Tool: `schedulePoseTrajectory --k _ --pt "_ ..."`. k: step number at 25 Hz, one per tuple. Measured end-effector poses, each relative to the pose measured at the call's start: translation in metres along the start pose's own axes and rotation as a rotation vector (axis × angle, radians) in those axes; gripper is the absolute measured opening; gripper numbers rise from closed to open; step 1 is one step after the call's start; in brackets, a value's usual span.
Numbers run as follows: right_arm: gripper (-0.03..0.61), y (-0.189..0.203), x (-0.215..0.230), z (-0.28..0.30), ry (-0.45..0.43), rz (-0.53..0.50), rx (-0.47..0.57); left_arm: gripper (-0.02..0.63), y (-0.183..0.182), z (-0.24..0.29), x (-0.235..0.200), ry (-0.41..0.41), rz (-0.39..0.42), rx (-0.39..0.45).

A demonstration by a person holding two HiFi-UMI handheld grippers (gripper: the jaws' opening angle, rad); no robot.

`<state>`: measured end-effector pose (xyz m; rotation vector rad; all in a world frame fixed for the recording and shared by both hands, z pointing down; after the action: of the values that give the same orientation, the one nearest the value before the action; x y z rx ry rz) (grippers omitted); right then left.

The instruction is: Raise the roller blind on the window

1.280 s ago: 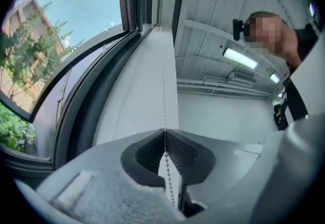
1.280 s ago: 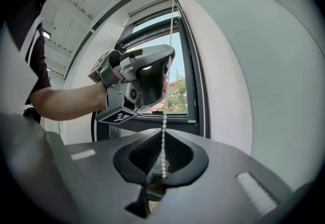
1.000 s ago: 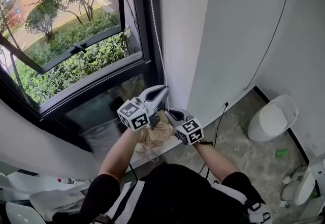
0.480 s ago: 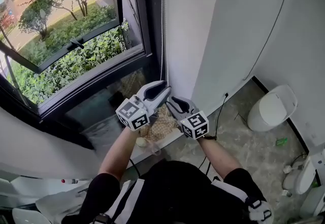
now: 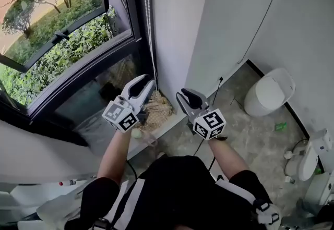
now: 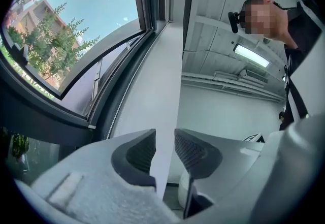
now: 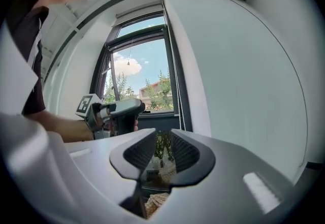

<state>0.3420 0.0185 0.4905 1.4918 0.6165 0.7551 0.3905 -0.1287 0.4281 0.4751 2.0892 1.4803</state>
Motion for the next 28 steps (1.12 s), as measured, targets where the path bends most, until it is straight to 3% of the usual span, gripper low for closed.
schedulePoseTrajectory --k 8,17,22,24,26,28 --pt "0.064 -0.006 0.008 -0.062 -0.08 0.012 0.055 0.12 0.023 -0.01 0.049 -0.116 0.045 0.012" --pt "0.046 0.018 0.003 -0.167 -0.211 0.034 -0.006 0.12 0.063 -0.03 0.169 -0.251 0.031 0.037" --pt "0.024 0.018 -0.009 -0.199 -0.262 0.05 -0.019 0.118 0.073 -0.055 0.215 -0.336 0.057 0.023" --pt "0.012 0.015 -0.018 -0.206 -0.282 0.051 -0.016 0.085 0.074 -0.071 0.225 -0.386 0.069 0.004" --pt "0.006 0.016 -0.029 -0.215 -0.297 0.052 -0.018 0.0 0.078 -0.089 0.237 -0.423 0.055 -0.015" --pt "0.005 0.02 -0.039 -0.223 -0.311 0.056 -0.026 0.0 0.083 -0.107 0.25 -0.431 0.046 -0.036"
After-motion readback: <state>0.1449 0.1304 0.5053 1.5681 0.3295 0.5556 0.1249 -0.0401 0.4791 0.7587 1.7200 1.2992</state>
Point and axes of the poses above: the fingertips, and each gripper's own axes: z forward along the fingers, x to its right, y out of its underside, the point moved 3 cm from there along -z, backward along the fingers, and after that the axes turned 3 degrees about -y, right-handed, at the moved point
